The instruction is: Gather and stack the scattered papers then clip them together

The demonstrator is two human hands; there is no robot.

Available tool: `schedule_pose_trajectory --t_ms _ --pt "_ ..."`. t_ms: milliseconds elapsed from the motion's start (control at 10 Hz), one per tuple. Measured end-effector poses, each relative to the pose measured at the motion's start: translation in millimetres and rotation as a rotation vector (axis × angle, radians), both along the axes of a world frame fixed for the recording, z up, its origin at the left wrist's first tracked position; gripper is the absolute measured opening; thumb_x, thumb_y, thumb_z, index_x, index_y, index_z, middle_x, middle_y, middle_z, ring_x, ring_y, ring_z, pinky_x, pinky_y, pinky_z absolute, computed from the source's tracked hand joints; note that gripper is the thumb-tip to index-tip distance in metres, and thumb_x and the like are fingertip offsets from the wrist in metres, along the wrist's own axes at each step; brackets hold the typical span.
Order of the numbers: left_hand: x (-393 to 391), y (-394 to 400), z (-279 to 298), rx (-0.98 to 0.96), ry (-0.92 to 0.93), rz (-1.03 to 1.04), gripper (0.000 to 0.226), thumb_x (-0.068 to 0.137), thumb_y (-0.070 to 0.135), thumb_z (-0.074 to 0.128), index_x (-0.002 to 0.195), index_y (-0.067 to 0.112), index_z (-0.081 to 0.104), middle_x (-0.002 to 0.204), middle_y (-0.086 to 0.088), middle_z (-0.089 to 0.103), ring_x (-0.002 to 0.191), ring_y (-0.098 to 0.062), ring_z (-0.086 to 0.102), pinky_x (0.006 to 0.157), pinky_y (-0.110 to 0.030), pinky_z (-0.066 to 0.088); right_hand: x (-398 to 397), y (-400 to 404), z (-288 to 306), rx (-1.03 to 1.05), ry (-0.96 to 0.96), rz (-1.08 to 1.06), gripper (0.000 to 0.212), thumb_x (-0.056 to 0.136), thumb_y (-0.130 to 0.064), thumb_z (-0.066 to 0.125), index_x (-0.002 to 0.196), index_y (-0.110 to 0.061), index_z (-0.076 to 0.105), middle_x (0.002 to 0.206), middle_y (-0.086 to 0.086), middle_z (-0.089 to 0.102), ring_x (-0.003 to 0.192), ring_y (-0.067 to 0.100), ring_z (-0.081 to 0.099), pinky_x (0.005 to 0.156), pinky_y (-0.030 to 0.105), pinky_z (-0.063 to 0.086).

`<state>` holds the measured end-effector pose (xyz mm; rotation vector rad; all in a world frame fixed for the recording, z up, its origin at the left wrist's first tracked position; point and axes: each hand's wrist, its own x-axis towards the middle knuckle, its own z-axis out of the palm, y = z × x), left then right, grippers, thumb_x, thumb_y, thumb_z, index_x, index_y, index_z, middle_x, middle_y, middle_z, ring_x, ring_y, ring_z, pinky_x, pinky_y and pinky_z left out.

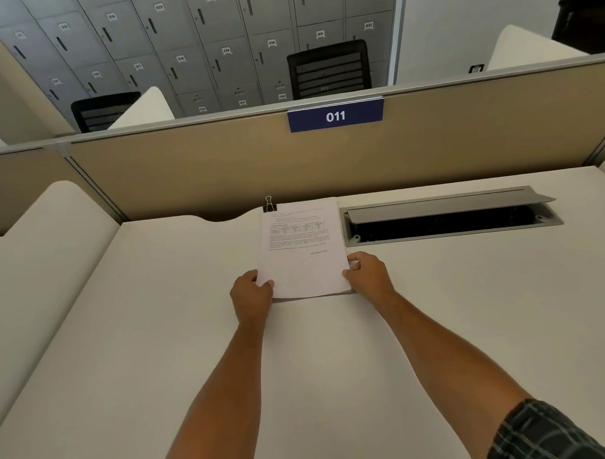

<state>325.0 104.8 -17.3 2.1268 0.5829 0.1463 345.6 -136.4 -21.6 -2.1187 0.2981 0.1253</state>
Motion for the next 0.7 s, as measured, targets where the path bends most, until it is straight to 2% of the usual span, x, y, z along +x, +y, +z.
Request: schedule_pose_trajectory --t_ms 100,200,300,400,500,600,700 --pt "1 -3 -3 0.020 0.017 0.030 0.050 0.091 0.009 0.074 0.138 -0.002 0.061 0.141 -0.019 0.061 0.133 -0.034 0.057 0.113 -0.036 0.040 2 4 -4 -0.063 -0.024 -0.002 0.028 0.095 -0.010 0.067 0.122 -0.005 0.069 0.117 0.012 0.074 0.099 0.029 0.071 0.089 0.032 0.057" --pt "0 -7 -5 0.044 0.023 0.037 0.049 0.092 0.007 0.071 0.139 -0.002 0.059 0.142 -0.017 0.060 0.132 -0.033 0.057 0.109 -0.036 0.043 -2 6 -9 -0.163 -0.018 0.026 0.028 0.099 -0.017 0.064 0.125 -0.007 0.066 0.121 0.011 0.072 0.105 0.028 0.069 0.093 0.034 0.057" --pt "-3 -11 -8 0.221 0.001 -0.038 0.048 0.095 0.006 0.065 0.142 0.000 0.055 0.148 -0.013 0.055 0.134 -0.033 0.054 0.107 -0.040 0.045 -5 8 -15 -0.435 -0.100 0.126 0.046 0.103 -0.022 0.058 0.147 -0.012 0.050 0.138 0.010 0.057 0.125 0.028 0.057 0.100 0.036 0.050" --pt "-9 -14 -15 0.548 0.022 -0.196 0.048 0.105 0.016 0.051 0.152 0.006 0.047 0.161 -0.008 0.043 0.151 -0.028 0.036 0.117 -0.042 0.036 -11 8 -24 -0.624 -0.247 0.313 0.052 0.106 -0.017 0.049 0.157 -0.014 0.039 0.160 0.010 0.043 0.143 0.028 0.043 0.116 0.037 0.038" --pt "-13 -15 -26 0.651 0.080 -0.324 0.051 0.111 0.027 0.036 0.158 0.007 0.035 0.166 -0.006 0.034 0.155 -0.024 0.028 0.119 -0.042 0.034 -15 6 -35 -0.646 -0.231 0.478 0.052 0.112 -0.028 0.033 0.162 -0.011 0.029 0.170 0.005 0.023 0.156 0.021 0.024 0.125 0.032 0.017" --pt "-17 -15 -24 0.714 0.115 -0.367 0.055 0.112 0.033 0.027 0.162 0.009 0.026 0.170 -0.006 0.026 0.157 -0.024 0.022 0.124 -0.041 0.026 -19 5 -37 -0.648 -0.189 0.528 0.058 0.114 -0.037 0.023 0.165 -0.011 0.011 0.173 0.003 0.005 0.160 0.016 0.005 0.124 0.026 0.001" --pt "-21 -16 -25 0.816 0.104 -0.378 0.060 0.111 0.038 0.023 0.163 0.009 0.019 0.172 -0.007 0.018 0.159 -0.025 0.015 0.128 -0.041 0.015 -22 3 -36 -0.670 -0.220 0.518 0.063 0.113 -0.042 0.021 0.165 -0.013 0.002 0.174 0.001 -0.001 0.160 0.016 -0.001 0.121 0.026 -0.005"
